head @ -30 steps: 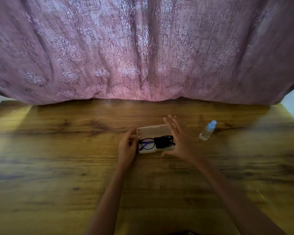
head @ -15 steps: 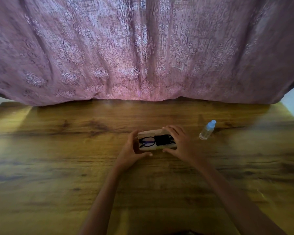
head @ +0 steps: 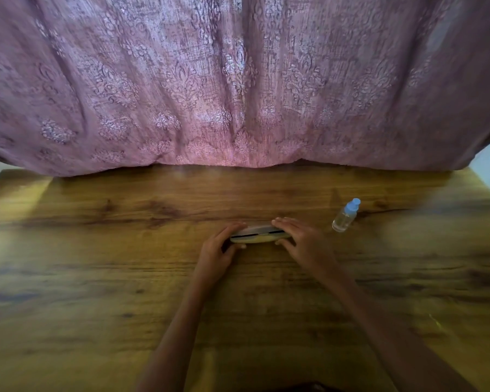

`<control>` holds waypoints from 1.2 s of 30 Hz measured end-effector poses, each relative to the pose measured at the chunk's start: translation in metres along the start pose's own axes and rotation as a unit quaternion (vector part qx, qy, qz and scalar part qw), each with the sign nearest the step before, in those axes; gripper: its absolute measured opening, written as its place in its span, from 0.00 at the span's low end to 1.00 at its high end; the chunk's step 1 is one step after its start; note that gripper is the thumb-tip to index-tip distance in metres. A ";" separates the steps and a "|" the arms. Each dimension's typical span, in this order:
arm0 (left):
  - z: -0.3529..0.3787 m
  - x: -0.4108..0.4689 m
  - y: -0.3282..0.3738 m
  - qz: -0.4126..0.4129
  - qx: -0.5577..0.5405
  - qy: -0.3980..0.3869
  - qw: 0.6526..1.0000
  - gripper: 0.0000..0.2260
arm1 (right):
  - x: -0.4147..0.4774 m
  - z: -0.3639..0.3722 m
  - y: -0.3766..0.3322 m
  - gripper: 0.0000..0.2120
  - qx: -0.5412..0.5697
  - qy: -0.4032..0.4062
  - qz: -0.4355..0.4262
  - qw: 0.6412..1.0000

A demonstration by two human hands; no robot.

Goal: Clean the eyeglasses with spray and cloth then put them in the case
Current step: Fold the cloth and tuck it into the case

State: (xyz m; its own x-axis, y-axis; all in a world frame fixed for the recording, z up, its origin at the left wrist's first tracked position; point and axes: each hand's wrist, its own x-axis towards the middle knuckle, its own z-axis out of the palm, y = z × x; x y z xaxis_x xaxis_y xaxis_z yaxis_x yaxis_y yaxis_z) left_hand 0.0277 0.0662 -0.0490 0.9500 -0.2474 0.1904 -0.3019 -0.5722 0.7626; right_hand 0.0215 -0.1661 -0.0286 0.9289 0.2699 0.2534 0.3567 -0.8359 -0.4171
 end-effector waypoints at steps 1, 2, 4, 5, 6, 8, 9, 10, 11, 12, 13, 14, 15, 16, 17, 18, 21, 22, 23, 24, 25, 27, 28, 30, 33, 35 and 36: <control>0.000 0.000 0.001 0.002 0.000 0.001 1.000 0.21 | 0.000 0.000 0.000 0.25 -0.001 0.003 -0.001 1.000; 0.000 0.000 0.001 0.003 -0.001 0.001 1.000 0.21 | 0.000 0.001 -0.001 0.25 -0.002 0.005 -0.001 1.000; 0.000 0.000 0.002 0.002 -0.003 0.002 1.000 0.21 | 0.000 0.001 -0.001 0.25 0.000 0.008 0.002 1.000; 0.000 0.000 0.002 0.000 -0.006 0.002 1.000 0.21 | 0.000 0.002 -0.002 0.25 0.000 0.011 0.005 1.000; 0.000 -0.001 0.003 -0.001 -0.007 0.005 1.000 0.22 | 0.000 0.002 -0.003 0.25 0.000 0.013 0.007 1.000; 0.001 -0.001 0.003 0.001 -0.004 0.015 1.000 0.22 | 0.000 0.001 -0.004 0.24 0.004 0.020 0.009 1.000; 0.001 0.000 0.003 0.001 -0.002 0.020 1.000 0.22 | 0.000 0.001 -0.005 0.23 0.006 0.022 0.011 1.000; 0.002 0.000 0.002 -0.001 -0.002 0.022 1.000 0.22 | 0.000 0.000 -0.006 0.23 0.006 0.023 0.012 1.000; 0.002 0.001 0.002 -0.002 -0.001 0.021 1.000 0.22 | 0.000 -0.001 -0.006 0.23 0.007 0.022 0.014 1.000; 0.001 0.001 0.002 0.000 0.000 0.019 1.000 0.22 | 0.000 -0.002 -0.007 0.23 0.008 0.020 0.015 1.000; 0.001 0.001 0.002 0.003 0.001 0.017 1.000 0.22 | 0.001 -0.003 -0.008 0.22 0.010 0.012 0.019 1.000; 0.001 0.000 0.002 0.005 0.003 0.012 1.000 0.22 | 0.002 -0.005 -0.010 0.22 0.014 0.000 0.024 1.000; 0.001 -0.001 0.001 0.007 0.004 0.004 1.000 0.21 | 0.004 -0.006 -0.011 0.22 0.022 -0.020 0.030 0.999; 0.000 -0.001 0.001 0.006 0.007 -0.004 1.000 0.21 | 0.005 -0.008 -0.012 0.22 0.034 -0.048 0.039 0.997; 0.001 -0.001 0.000 0.003 0.010 -0.010 1.000 0.21 | 0.007 -0.009 -0.012 0.23 0.050 -0.077 0.050 0.994; 0.001 -0.002 -0.001 0.000 0.014 -0.013 1.000 0.22 | 0.008 -0.010 -0.012 0.23 0.065 -0.100 0.060 0.991; 0.002 -0.001 -0.002 -0.001 0.020 -0.016 1.000 0.23 | 0.016 -0.015 -0.008 0.19 0.085 -0.145 0.078 0.983; 0.003 -0.001 -0.002 0.001 0.020 -0.016 1.000 0.24 | 0.019 -0.018 -0.007 0.18 0.089 -0.163 0.080 0.979; 0.003 -0.002 -0.002 0.001 0.020 -0.017 1.000 0.26 | 0.024 -0.020 -0.006 0.18 0.093 -0.183 0.081 0.975; 0.004 -0.002 -0.001 0.000 0.023 -0.018 1.000 0.28 | 0.029 -0.023 -0.004 0.18 0.094 -0.196 0.077 0.973; 0.006 -0.003 -0.001 -0.006 0.031 -0.018 0.999 0.30 | 0.033 -0.024 -0.002 0.18 0.095 -0.199 0.073 0.973; 0.010 -0.003 0.001 -0.035 0.063 -0.016 0.997 0.33 | 0.042 -0.026 0.002 0.22 0.092 -0.175 0.065 0.978; 0.012 -0.004 0.001 -0.058 0.081 -0.016 0.995 0.34 | 0.046 -0.025 0.005 0.24 0.083 -0.154 0.059 0.983; 0.014 -0.003 0.001 -0.095 0.104 -0.005 0.990 0.34 | 0.054 -0.023 0.012 0.29 0.063 -0.125 0.050 0.989; 0.016 -0.002 -0.004 -0.076 0.137 0.029 0.987 0.29 | 0.064 -0.021 0.018 0.31 0.044 -0.110 0.054 0.992; 0.018 -0.001 -0.007 -0.061 0.158 0.031 0.985 0.27 | 0.067 -0.019 0.021 0.31 0.046 -0.105 0.051 0.992; 0.019 0.000 -0.007 -0.057 0.165 0.027 0.984 0.26 | 0.068 -0.018 0.023 0.30 0.051 -0.106 0.052 0.992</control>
State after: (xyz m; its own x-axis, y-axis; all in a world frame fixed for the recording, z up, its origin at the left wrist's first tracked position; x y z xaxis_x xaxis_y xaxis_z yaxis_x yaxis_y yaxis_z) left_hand 0.0279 0.0558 -0.0658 0.9794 -0.1294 0.1553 -0.1938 -0.8191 0.5399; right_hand 0.0908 -0.1755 -0.0050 0.9576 0.2874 0.0203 0.2556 -0.8149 -0.5202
